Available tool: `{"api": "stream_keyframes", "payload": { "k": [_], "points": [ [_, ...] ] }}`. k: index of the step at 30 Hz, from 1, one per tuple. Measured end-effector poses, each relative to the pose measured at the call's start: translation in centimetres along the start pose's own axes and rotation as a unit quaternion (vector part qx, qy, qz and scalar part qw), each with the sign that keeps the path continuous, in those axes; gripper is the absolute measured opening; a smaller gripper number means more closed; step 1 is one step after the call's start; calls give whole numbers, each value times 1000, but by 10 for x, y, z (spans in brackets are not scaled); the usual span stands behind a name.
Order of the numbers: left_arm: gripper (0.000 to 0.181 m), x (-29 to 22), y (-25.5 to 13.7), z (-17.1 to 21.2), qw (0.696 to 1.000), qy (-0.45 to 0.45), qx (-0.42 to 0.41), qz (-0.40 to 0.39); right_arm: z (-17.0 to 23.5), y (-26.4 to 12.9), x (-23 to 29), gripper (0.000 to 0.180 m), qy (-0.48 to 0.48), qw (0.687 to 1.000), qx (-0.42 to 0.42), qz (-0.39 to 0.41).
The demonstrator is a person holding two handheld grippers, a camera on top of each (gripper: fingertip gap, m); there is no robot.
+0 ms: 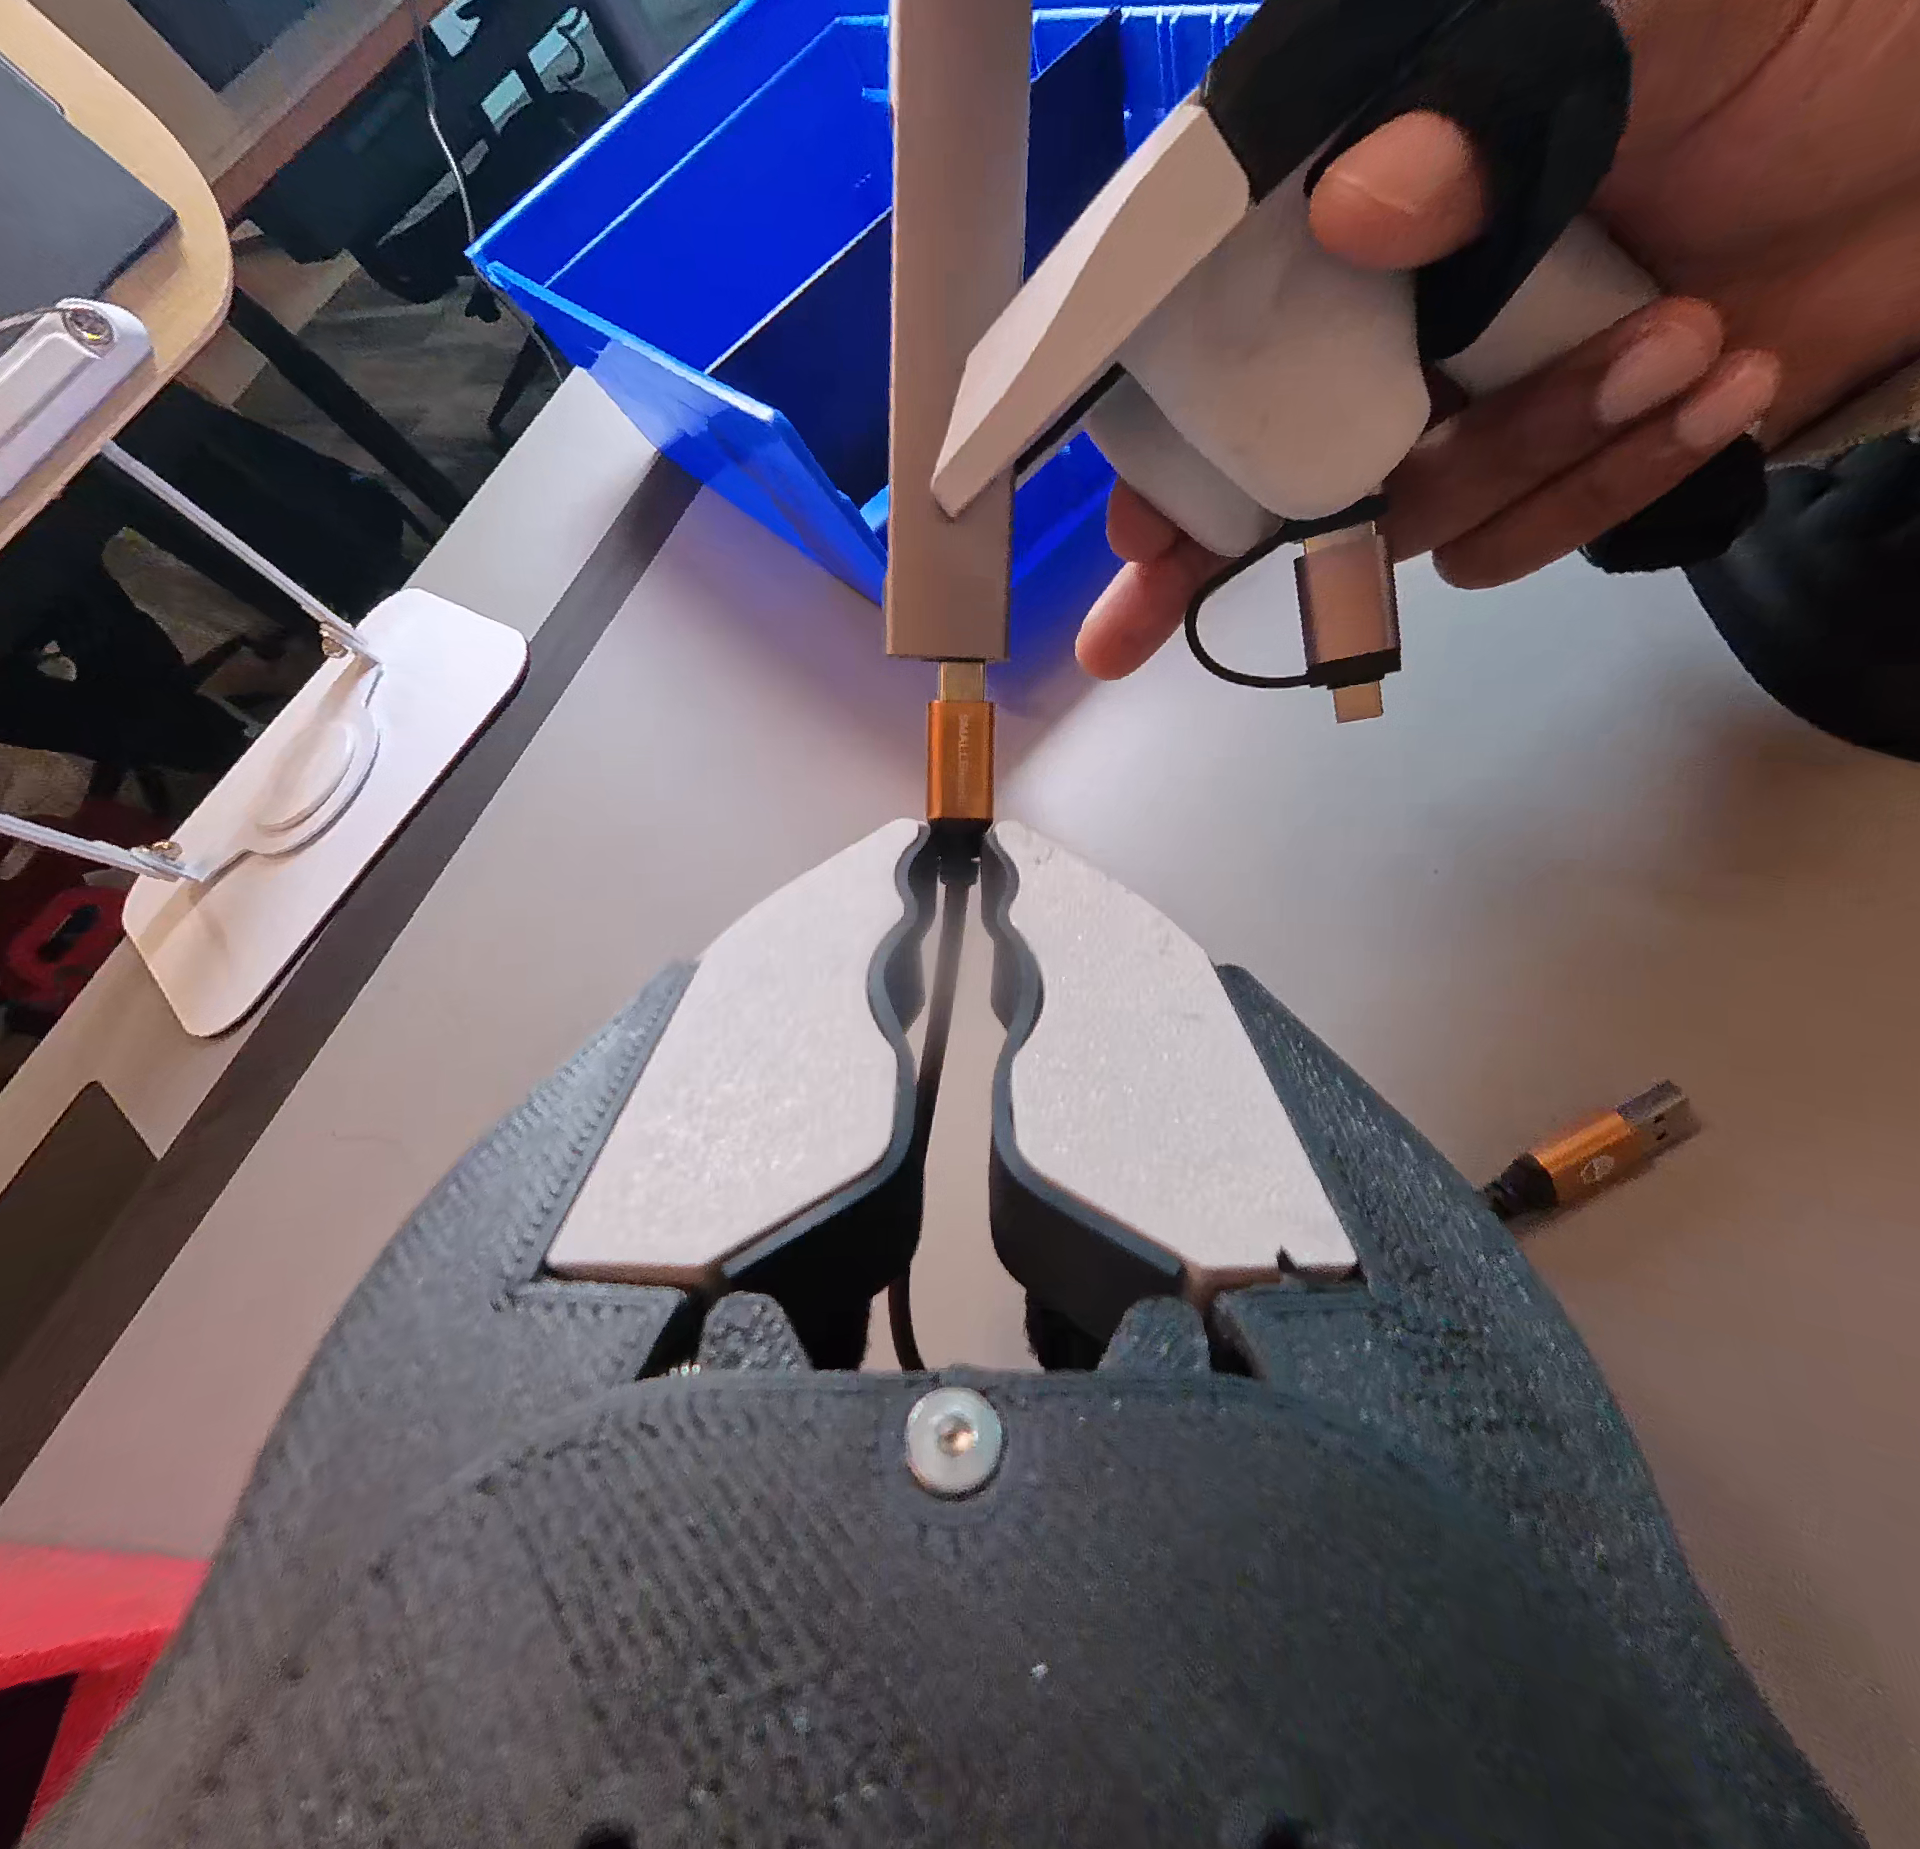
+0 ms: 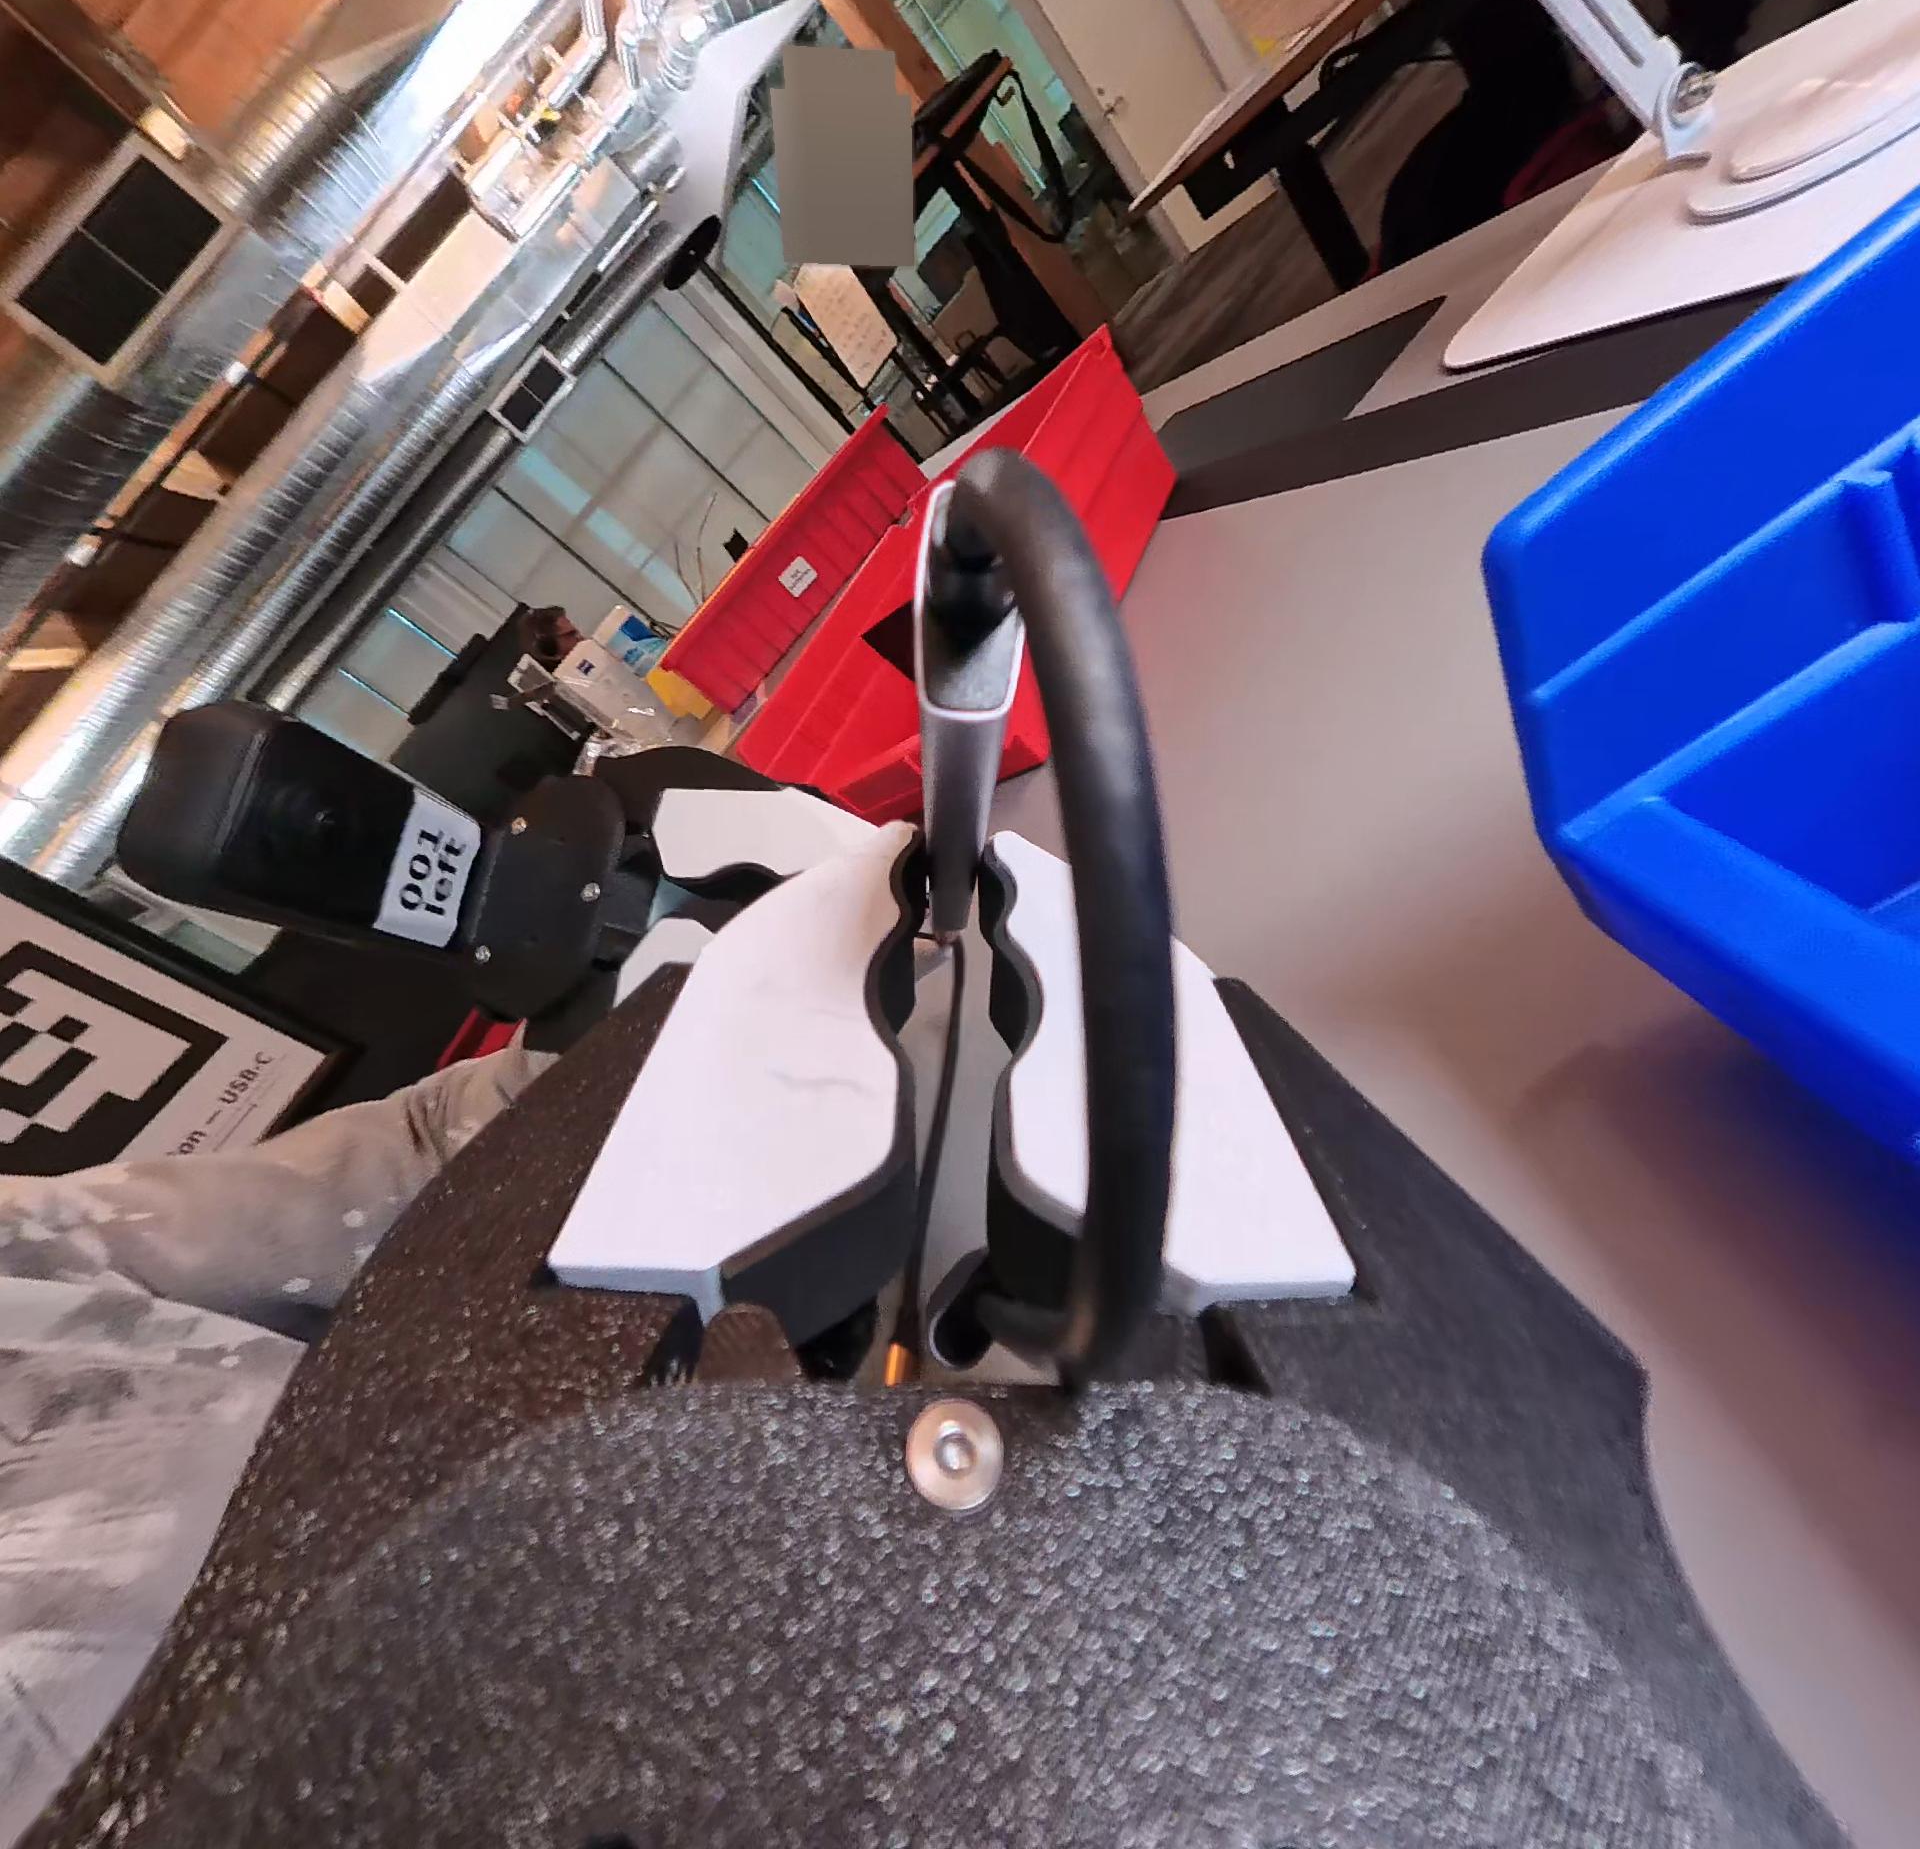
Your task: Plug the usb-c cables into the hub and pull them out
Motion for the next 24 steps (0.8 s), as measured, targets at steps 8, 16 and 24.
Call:
{"api": "stream_keyframes", "payload": {
  "k": [8, 16, 24],
  "points": [
    [8, 3, 2, -4, 1000, -3, 5, -25, -2, -2, 2, 9, 73, 997, -3, -39],
    [8, -3, 5, 5, 999, -23, 31, 4, 3, 2, -1, 9, 53, 999, 3, -15],
    [8, 0, 0, 1, 998, -49, 24, 16, 2, 1, -2, 8, 112, 993, 4, -42]
  ]
}}
Point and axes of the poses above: each gripper's, where its closed fingertips meet, y out along the fingers, z out of its underside, x = y × z across the jaws, the point moved 1 cm from there along -y, back along the fingers, and after that the axes turned 13 degrees about y, right-handed, at the moved point
